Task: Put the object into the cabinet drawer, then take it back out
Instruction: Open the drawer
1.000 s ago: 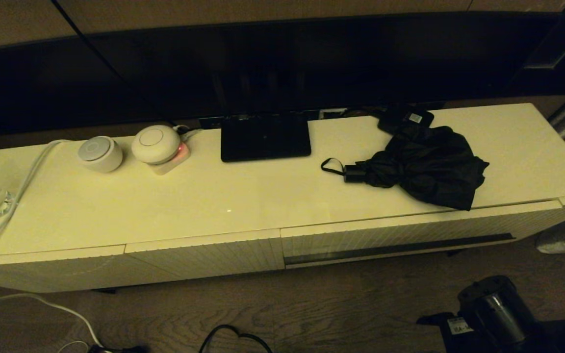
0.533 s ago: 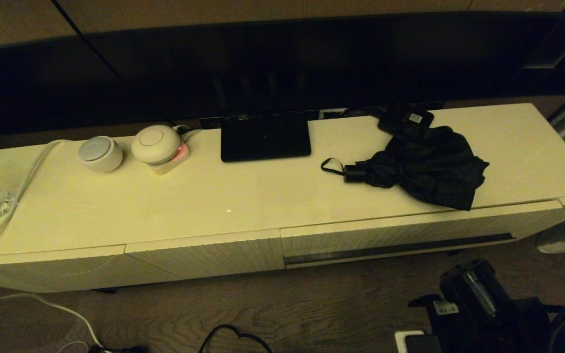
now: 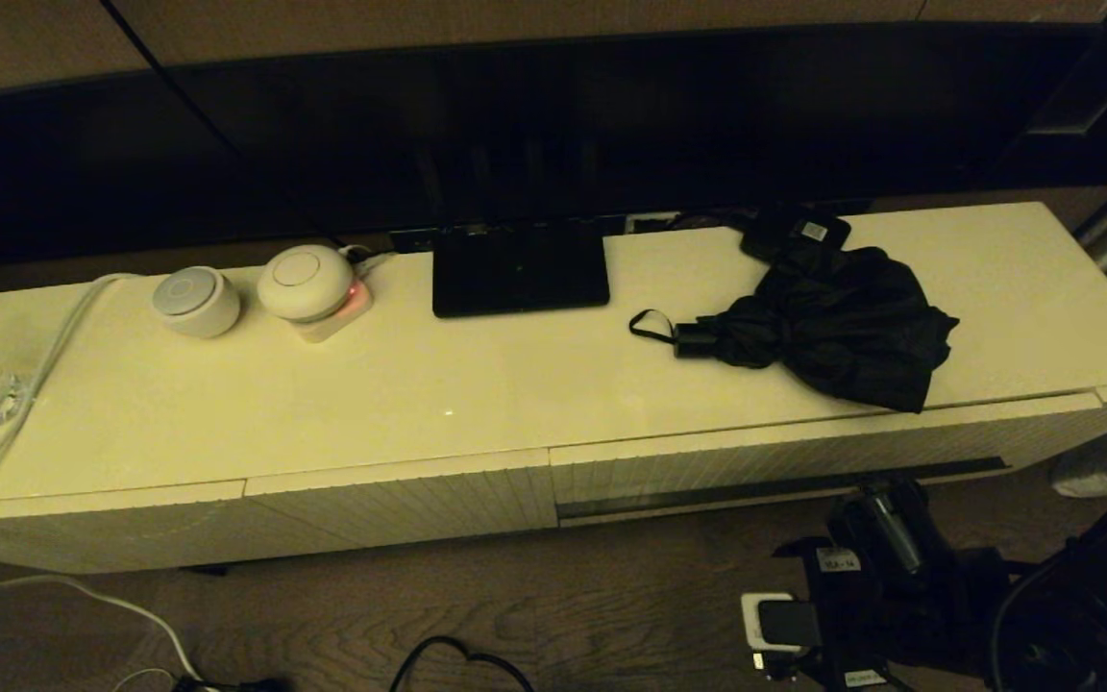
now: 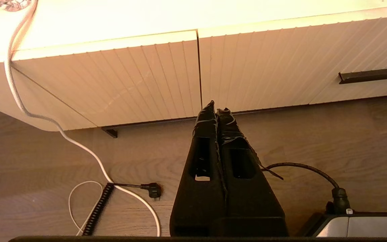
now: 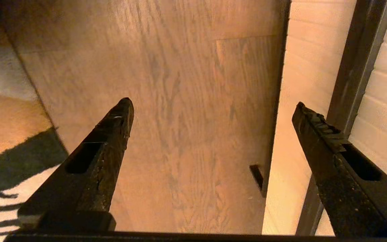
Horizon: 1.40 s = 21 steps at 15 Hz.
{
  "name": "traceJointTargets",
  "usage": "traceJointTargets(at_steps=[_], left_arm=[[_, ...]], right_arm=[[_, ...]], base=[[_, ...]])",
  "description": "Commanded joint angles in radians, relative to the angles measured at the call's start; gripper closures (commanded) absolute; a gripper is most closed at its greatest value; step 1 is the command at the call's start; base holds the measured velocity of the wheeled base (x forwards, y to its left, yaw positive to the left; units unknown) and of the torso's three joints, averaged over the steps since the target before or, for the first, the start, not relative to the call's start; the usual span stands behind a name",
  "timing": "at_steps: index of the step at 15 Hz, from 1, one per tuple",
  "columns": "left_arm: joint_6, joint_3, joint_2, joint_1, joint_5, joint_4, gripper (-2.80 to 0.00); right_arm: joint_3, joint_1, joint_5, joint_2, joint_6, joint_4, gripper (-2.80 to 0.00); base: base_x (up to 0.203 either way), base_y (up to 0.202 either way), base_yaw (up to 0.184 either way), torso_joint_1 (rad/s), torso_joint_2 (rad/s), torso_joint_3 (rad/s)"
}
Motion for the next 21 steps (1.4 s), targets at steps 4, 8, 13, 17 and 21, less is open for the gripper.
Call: traceJointTargets(at_steps=[4,8,13,17,21], left_arm=[[0.0,0.003,0.0,0.0,0.0,0.0,0.0],[0.0,0.003,0.0,0.0,0.0,0.0,0.0],[0.0,0.003,0.0,0.0,0.0,0.0,0.0],[0.0,0.003,0.0,0.0,0.0,0.0,0.0],[0.0,0.003,0.0,0.0,0.0,0.0,0.0]], right_arm=[[-0.063,-0.028,0.001,0.054,-0.008,-0.008,-2.8],[-0.104,-0.034,0.006,0.115,-0.025,-0.077,-2.8],[-0.141,-0.042,0.008,0.137,-0.041,-0.095,-2.8],[-0.163,-0.058,0.021,0.162,-0.079,-0.114,-2.8],[-0.156,-0.058,0.021,0.172,-0.079,-0.116,-2.8]], base=[[0.0,0.0,0.0,0.0,0.0,0.0],[0.0,0.0,0.0,0.006,0.0,0.001],[0.0,0.0,0.0,0.0,0.0,0.0],[0.0,0.0,0.0,0.0,0.0,0.0],[0.0,0.0,0.0,0.0,0.0,0.0]])
